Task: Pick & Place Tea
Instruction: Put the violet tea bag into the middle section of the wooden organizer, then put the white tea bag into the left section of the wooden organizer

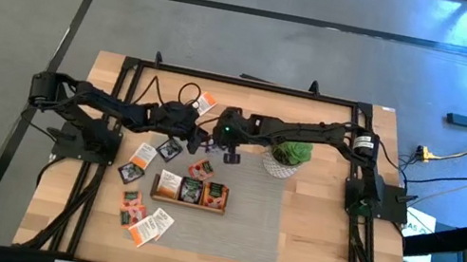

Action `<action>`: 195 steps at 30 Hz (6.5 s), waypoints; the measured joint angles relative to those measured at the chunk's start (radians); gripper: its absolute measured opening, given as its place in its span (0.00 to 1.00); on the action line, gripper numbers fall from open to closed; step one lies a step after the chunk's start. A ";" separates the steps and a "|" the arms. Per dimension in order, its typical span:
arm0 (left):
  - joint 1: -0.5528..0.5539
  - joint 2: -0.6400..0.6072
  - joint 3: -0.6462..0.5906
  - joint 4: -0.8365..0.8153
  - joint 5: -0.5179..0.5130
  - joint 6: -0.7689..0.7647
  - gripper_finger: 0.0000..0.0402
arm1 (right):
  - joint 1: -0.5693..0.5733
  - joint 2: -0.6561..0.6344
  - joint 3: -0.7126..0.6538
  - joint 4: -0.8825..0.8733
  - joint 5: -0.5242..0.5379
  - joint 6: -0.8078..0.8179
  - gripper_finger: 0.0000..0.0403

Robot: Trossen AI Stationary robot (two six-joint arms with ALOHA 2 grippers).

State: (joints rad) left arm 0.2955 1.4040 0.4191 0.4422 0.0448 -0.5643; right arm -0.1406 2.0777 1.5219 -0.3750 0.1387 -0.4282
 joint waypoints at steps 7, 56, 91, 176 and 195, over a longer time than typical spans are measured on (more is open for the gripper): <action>0.000 0.000 0.000 0.001 0.001 0.001 0.24 | 0.000 0.000 0.000 0.012 0.000 0.000 0.01; -0.092 -0.238 -0.357 0.943 0.089 0.395 0.01 | 0.038 -0.340 -0.311 0.553 -0.196 0.294 0.41; 0.024 -0.237 -0.355 0.583 0.240 0.188 0.05 | 0.243 -0.261 -0.072 0.150 -0.160 0.372 0.00; 0.249 -0.238 -0.331 0.328 0.219 0.185 0.07 | -0.146 -0.014 -0.026 0.404 -0.219 0.344 0.39; 0.335 -0.035 0.178 -0.447 -0.080 0.420 0.07 | -0.100 -0.014 -0.025 0.328 -0.272 0.317 0.39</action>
State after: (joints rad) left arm 0.6304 1.3693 0.5972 -0.0049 -0.0353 -0.1444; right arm -0.2405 2.0636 1.4971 -0.0466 -0.1337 -0.1112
